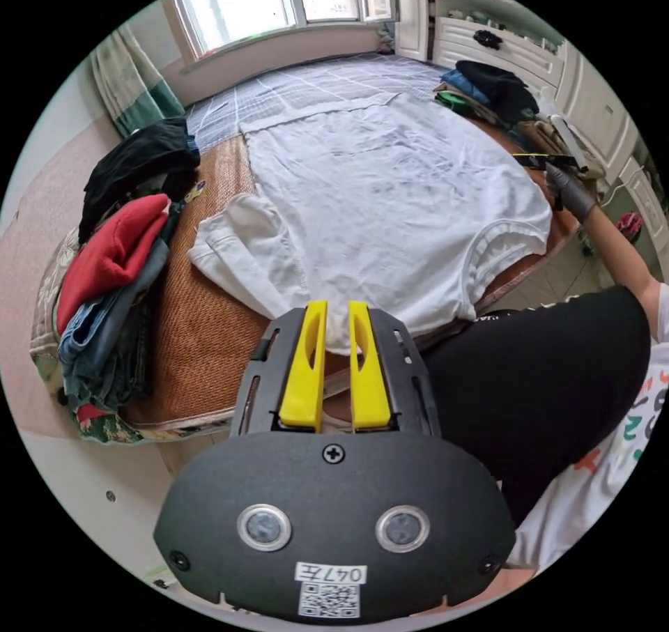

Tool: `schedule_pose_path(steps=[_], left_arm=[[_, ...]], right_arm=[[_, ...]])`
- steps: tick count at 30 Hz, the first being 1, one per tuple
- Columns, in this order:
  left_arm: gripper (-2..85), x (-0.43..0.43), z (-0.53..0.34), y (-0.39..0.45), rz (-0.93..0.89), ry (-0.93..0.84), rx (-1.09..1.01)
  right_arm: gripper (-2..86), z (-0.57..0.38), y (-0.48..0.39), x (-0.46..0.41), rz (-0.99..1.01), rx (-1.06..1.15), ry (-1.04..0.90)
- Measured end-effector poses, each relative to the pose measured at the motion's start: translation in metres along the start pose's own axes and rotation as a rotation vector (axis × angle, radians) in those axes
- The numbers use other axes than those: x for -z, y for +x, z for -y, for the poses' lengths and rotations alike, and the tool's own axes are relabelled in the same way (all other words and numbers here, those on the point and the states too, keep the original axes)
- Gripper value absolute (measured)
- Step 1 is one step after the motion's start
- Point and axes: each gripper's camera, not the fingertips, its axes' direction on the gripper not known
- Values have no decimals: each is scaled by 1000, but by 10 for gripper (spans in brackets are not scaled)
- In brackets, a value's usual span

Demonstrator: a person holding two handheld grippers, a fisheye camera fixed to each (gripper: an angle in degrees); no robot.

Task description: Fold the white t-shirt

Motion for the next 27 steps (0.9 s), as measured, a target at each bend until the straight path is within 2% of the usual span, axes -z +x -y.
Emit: schedule_pose_path(steps=[1,4,7,11,16,21,23,27], left_arm=[[54,-14,0,6,-7,-19,15],[52,-27,-11,10,-33,-7,75],[50,-27,-23,16,-67,-17,95],[52,-24,-34,51,-31,-39,36],[52,-24,-48,80,-19,-40,31],[52,-19,-59,95,-54,-42,36],[49,-8,-61,103,-48,-51,42],[41,37,-53,120,-15,36,63]], right_arm=[[7,-3,-20,7,-28,67,19],[-8,-22,-48,35,-111,143,17],[-10,-63,-35,84,-249,99,63],[-10,-121,-3,123,-347,7,-3],[-10,-171,11,130,-361,-36,-125],[1,-195,-9,136,-360,-25,-167],[24,-197,-25,154,-389,-24,-100],[60,-180,-38,194,-281,-47,134]])
